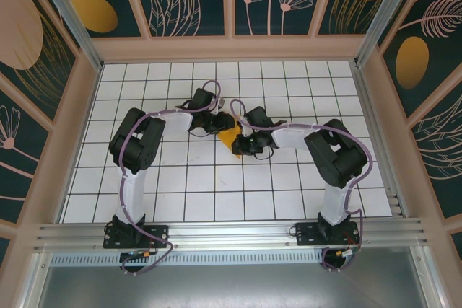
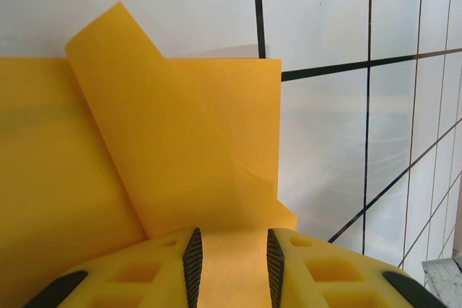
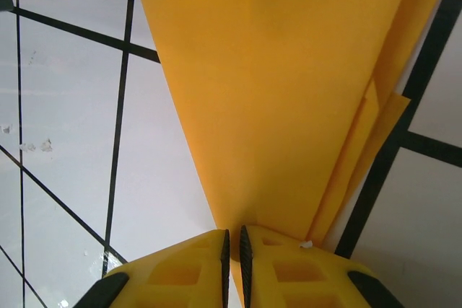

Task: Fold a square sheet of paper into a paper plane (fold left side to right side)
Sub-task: Fourth fold the wing at the center of the table.

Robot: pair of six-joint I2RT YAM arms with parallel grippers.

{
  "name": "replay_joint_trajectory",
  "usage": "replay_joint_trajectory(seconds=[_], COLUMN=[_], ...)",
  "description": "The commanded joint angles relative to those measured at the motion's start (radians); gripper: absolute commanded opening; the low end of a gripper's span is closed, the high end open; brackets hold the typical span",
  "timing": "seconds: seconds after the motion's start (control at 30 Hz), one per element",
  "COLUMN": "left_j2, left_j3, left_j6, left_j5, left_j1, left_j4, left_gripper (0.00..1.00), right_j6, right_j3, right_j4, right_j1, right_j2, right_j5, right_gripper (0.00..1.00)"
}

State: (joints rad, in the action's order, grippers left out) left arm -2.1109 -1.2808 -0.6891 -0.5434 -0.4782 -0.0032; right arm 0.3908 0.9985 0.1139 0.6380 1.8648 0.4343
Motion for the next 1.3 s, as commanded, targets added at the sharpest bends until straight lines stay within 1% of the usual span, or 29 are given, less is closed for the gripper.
replay_joint_trajectory(seconds=[0.0, 0.83, 1.17, 1.27], left_j2=[-0.058, -0.062, -0.048, -0.046], left_j3=[0.026, 0.011, 0.024, 0.028], left_j6=[0.019, 0.025, 0.011, 0.009], left_j5=[0.058, 0.068, 0.055, 0.054], left_j1=[0.003, 0.003, 0.003, 0.003], left_j4=[-0.057, -0.075, -0.055, -0.051], left_gripper=[0.34, 0.34, 0.34, 0.34], right_j6=[-0.023, -0.038, -0.054, -0.049], right_j3=[-0.058, -0.135, -0.103, -0.085], right_j4=[0.231, 0.279, 0.184, 0.135], right_j1=[0.021, 0.03, 0.019, 0.019], right_j2=[-0.008, -0.083, -0.249, -0.258], right_j5=[-0.007, -0.02, 0.036, 0.029], right_gripper=[0.17, 0.17, 0.18, 0.18])
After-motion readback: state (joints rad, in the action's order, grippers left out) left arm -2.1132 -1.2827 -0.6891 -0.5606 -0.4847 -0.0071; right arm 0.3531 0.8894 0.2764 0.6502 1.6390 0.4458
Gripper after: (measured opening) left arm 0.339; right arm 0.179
